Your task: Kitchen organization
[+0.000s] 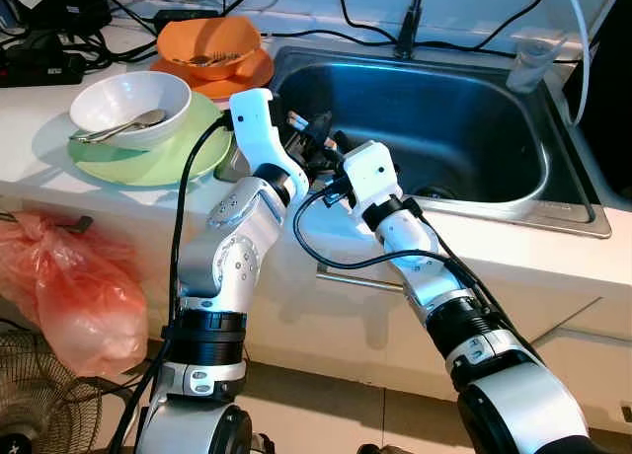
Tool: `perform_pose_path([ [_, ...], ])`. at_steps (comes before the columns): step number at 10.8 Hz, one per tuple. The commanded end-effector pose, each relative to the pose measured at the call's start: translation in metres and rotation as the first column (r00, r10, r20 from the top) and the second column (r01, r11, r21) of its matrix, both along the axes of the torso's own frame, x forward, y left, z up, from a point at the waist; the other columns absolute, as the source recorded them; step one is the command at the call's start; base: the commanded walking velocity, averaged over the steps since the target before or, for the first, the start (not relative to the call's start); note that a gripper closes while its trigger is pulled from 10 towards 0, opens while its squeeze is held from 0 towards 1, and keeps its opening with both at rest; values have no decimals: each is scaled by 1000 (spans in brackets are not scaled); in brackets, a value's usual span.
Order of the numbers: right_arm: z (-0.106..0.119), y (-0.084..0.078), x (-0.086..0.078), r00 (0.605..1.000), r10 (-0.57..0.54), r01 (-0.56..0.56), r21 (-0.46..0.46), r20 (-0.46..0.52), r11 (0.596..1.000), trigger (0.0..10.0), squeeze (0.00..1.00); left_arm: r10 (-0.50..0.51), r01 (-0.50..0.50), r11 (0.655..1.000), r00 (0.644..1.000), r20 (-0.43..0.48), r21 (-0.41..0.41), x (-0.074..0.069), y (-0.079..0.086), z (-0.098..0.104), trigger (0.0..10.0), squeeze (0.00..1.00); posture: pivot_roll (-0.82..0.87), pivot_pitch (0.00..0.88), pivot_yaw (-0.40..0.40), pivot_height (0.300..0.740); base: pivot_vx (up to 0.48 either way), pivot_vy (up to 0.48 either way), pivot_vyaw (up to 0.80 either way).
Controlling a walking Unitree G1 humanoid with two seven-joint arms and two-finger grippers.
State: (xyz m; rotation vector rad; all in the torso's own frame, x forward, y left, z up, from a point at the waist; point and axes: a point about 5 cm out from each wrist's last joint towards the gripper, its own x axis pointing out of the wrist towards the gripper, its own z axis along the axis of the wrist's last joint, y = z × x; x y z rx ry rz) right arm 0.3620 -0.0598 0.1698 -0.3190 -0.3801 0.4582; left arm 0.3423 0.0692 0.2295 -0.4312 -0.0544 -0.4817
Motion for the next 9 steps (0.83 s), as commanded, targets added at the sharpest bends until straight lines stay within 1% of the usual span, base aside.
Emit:
perform_pose_path([
  [1, 10, 1, 3, 1000, -11, 10, 12, 26, 1000, 0, 0, -21, 21, 1000, 999, -26, 17, -2, -9, -7, 10000, 0, 68, 95, 2, 740, 0, 0, 0],
  [3, 9, 1, 3, 1000, -12, 12, 14, 24, 1000, 0, 0, -20, 20, 1000, 999, -29, 18, -2, -9, -7, 10000, 0, 68, 95, 2, 740, 0, 0, 0],
  [4, 9, 1, 4, 1000, -13, 13, 13, 24, 1000, 0, 0, -20, 20, 1000, 999, -30, 14, -2, -9, -7, 10000, 537, 67, 94, 4, 740, 0, 0, 0],
  [5, 9, 1, 4, 1000, -14, 13, 15, 24, 1000, 0, 0, -27, 27, 1000, 999, -29, 2, -2, -9, -7, 10000, 1000, 67, 95, 5, 740, 0, 0, 0],
  [9, 9, 0, 4, 1000, -17, 16, 19, 22, 1000, 0, 0, -25, 25, 1000, 999, -29, 9, -2, -8, -8, 10000, 1000, 68, 98, 9, 740, 0, 0, 0],
])
